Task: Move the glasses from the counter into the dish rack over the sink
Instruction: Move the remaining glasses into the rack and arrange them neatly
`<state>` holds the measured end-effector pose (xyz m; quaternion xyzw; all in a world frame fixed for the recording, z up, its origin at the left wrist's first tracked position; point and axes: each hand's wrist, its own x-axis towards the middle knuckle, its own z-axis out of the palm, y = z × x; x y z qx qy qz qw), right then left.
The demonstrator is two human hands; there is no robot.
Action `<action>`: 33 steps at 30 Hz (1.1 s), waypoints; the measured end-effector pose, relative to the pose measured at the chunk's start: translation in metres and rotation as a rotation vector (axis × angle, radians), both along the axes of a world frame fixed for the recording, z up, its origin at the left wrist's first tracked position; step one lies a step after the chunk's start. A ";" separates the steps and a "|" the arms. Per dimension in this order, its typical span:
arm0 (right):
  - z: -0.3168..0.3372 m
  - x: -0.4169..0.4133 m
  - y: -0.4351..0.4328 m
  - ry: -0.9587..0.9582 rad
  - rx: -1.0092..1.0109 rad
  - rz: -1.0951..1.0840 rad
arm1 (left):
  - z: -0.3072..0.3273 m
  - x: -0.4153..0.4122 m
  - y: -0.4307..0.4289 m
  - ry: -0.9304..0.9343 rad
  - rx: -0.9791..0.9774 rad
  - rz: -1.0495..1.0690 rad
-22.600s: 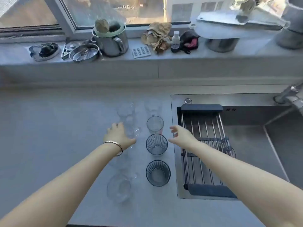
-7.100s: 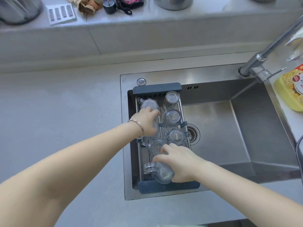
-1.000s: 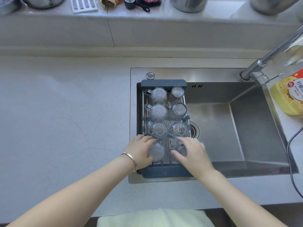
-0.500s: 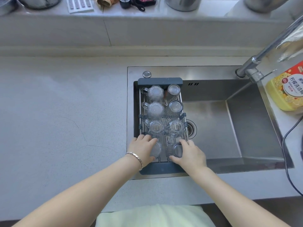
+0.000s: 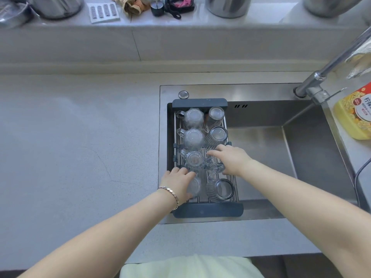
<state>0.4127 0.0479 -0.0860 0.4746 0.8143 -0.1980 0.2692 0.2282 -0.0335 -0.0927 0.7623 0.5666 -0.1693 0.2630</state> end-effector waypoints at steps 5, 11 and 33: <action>0.000 0.005 -0.005 0.075 0.014 -0.059 | 0.008 0.003 0.006 -0.109 0.132 0.063; 0.030 0.017 -0.011 0.257 0.090 -0.228 | 0.006 0.007 0.029 -0.067 0.115 0.008; -0.017 -0.031 -0.035 0.097 0.213 -1.005 | -0.003 0.006 0.032 -0.020 0.045 -0.016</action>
